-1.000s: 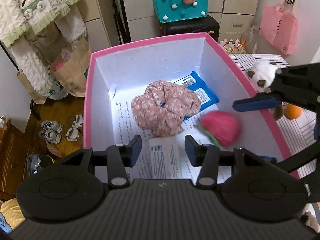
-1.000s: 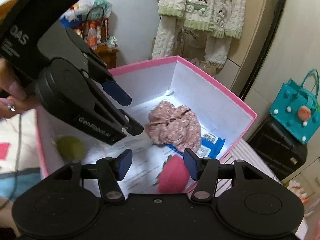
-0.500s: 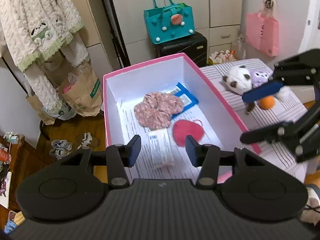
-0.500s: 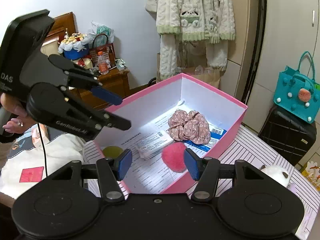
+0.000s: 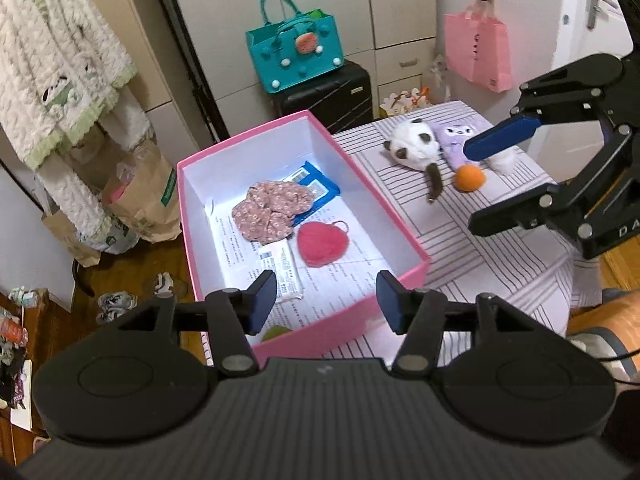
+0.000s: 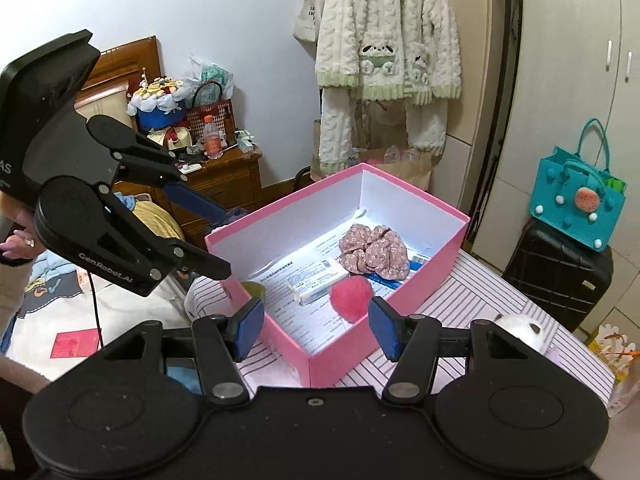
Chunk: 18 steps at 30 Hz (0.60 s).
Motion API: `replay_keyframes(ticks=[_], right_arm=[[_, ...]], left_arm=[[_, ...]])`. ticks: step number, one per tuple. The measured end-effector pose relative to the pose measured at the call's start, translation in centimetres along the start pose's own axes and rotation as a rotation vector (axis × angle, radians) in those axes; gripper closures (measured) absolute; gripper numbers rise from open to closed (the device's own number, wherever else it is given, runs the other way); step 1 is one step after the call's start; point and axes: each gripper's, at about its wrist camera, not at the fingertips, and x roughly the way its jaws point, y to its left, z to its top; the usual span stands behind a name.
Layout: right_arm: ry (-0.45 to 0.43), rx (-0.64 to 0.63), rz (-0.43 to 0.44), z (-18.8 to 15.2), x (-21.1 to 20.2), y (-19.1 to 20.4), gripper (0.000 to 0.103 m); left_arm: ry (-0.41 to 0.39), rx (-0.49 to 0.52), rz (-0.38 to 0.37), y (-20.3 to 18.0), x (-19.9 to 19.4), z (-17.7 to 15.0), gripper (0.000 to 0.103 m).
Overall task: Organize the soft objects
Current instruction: 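Move both tools back to the table toward the orange sponge and mesh puff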
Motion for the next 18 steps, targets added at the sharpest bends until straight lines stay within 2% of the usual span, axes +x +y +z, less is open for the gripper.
replay_keyframes(ticks=[8,18], right_arm=[[-0.004,0.007,-0.025,-2.3,-3.2,0.8,0.037],[0.009,0.063,-0.050,-7.4,-5.0,1.2,0.033]], left_arm=[[0.020,0.048,-0.047,-2.8,-0.9,-1.0,0.045],[0.018,0.079,-0.133,-7.1,0.1,-2.0,0.045]])
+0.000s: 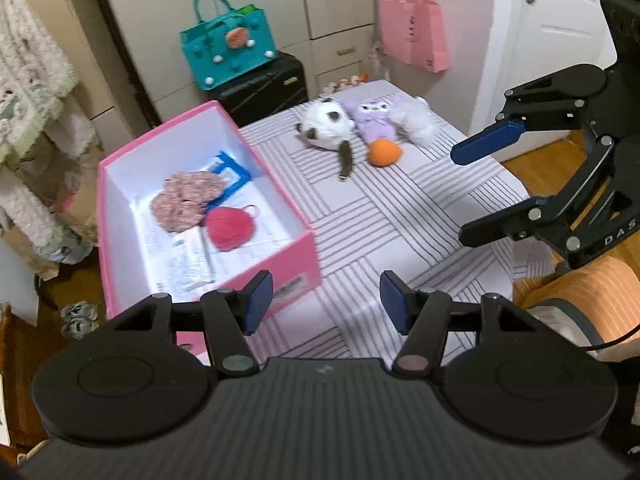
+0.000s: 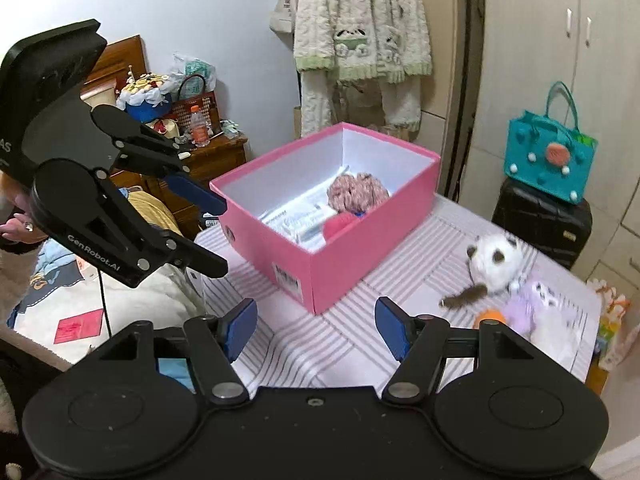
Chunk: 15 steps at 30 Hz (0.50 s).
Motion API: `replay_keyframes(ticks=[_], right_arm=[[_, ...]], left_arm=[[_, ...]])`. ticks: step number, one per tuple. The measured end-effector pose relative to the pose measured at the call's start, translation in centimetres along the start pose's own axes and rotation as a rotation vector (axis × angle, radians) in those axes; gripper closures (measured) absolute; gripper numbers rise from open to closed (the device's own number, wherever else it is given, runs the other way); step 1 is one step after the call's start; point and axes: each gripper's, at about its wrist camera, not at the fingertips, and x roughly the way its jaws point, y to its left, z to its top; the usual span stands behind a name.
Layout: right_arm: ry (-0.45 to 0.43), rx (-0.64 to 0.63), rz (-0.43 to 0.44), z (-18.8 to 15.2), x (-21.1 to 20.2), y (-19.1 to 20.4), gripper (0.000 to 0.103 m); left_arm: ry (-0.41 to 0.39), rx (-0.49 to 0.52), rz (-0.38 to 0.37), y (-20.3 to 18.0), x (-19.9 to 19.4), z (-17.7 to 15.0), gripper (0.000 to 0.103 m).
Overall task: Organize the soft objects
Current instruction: 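Move both tools back to the table toward the orange sponge and mesh puff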
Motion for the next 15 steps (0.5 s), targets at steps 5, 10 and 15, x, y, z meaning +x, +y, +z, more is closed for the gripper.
replay_keyframes(ticks=[5,10,15], right_arm=[[0.007,0.044,-0.011,-2.8,-0.6,-1.0,0.032],[0.023,0.090,-0.038,-5.6,-0.6,-2.7,0.032],[0.026,0.140,-0.064,-8.1,-0.1,-5.2,0.032]], left_arm=[[0.019,0.025,-0.031,-1.9,2.2,-0.1,0.045],[0.041,0.014,-0.090,-3.1,4.9,0.3,0.045],[0.046,0.006,-0.114,-4.1,7.5,1.2,0.045]])
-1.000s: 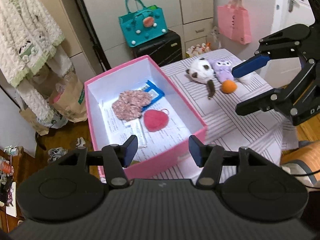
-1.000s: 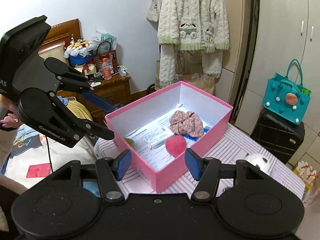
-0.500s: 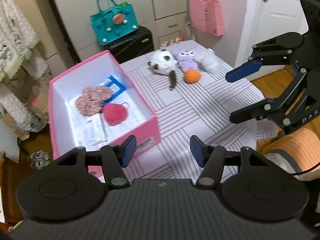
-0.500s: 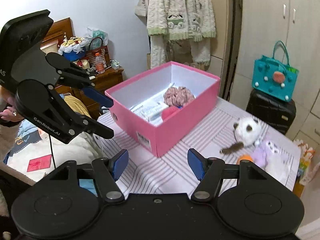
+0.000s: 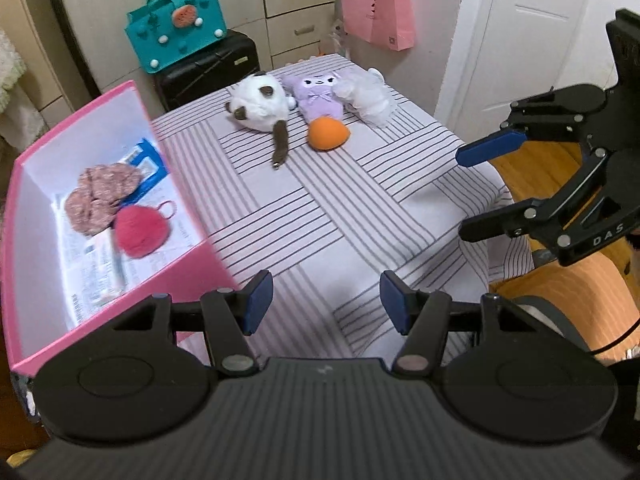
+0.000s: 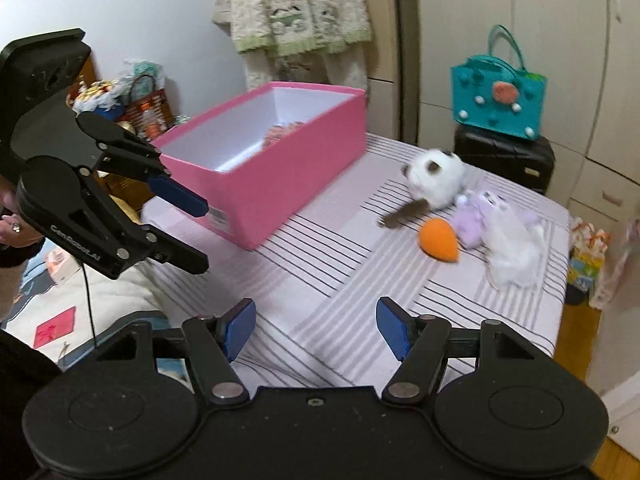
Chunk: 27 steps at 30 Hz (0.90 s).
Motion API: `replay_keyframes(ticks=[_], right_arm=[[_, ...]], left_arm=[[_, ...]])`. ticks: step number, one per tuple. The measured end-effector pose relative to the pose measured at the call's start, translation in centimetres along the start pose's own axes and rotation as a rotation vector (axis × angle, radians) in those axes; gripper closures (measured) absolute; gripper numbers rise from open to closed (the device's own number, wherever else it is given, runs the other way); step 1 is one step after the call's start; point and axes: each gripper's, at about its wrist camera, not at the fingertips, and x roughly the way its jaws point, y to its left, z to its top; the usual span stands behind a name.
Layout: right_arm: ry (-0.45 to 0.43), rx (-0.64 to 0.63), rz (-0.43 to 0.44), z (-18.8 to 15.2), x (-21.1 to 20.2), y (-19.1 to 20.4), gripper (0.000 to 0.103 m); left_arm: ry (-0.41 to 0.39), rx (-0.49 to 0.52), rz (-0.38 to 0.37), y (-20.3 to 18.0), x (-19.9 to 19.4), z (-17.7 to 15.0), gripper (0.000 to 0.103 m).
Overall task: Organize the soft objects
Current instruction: 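Move both tools back to the table toward the orange sponge and mesh puff, then grasp the orange sponge with the left tool while the right tool grasps the white mesh puff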
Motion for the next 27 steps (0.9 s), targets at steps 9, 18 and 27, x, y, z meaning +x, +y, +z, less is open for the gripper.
replay_keyframes(ticks=[9,18,27], right_arm=[[-0.024,0.065,-0.008,-2.7,2.5,-5.2,0.031],[-0.126,0.100,-0.121,-3.8,4.5,-9.5,0.029],[-0.235,0.110,-0.201,-3.8,6.4,-13.3,0.023]], left_arm=[[-0.045,-0.004,0.001,-1.3,4.6,2.1,0.045],[-0.122,-0.065,-0.002,-1.0,9.1,4.7,0.045],[-0.222,-0.116,0.050,-0.8,13.0,7.5,0.045]])
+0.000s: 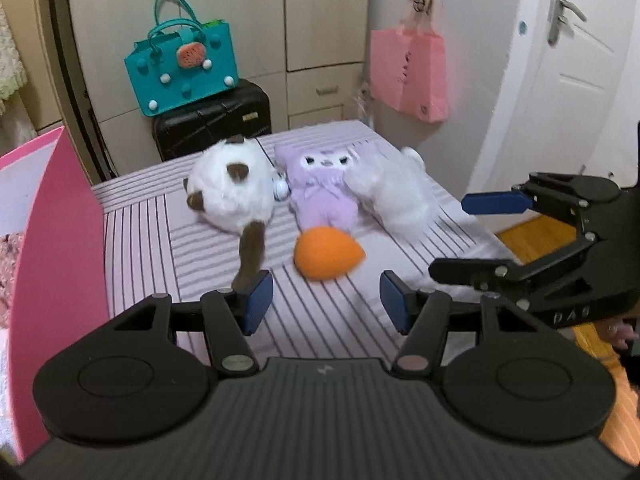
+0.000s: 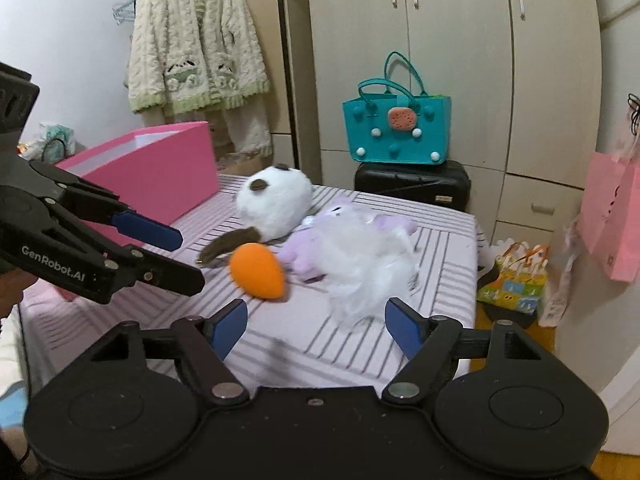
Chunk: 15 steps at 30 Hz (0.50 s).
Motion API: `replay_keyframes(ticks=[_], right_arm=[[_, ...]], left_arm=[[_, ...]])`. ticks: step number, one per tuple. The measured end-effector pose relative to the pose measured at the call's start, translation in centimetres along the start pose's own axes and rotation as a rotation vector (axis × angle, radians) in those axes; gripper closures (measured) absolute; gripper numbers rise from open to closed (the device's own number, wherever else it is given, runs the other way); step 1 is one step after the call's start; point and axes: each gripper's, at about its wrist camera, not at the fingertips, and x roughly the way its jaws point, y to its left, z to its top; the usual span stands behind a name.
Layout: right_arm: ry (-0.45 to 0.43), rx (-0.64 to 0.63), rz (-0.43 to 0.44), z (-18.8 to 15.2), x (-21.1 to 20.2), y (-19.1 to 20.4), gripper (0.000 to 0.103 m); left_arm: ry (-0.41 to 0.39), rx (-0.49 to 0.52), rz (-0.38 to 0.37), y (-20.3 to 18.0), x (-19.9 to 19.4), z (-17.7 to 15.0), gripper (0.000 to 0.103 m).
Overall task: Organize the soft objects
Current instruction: 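Grasp the orange sponge with the left tool while the right tool grasps the white mesh puff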
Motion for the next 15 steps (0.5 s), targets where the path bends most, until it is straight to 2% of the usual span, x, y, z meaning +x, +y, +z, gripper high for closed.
replay_keyframes(ticks=[6,11,15], right_arm=[[0.024,-0.030,-0.025,1.3,2.5,-1.3,0.023],[0.044,-0.011,-0.017,2.0,4.3,-2.7,0.023],[0.057,0.013,-0.029,2.2,5.5,-3.6,0.018]], left_arm=[[0.008,-0.055,-0.031,0.4,2.3,0.8,0.045],[0.013,-0.050,0.002,0.2,3.8,1.0,0.045],[0.007,-0.042,0.020,-0.1,4.4,1.2,0.045]])
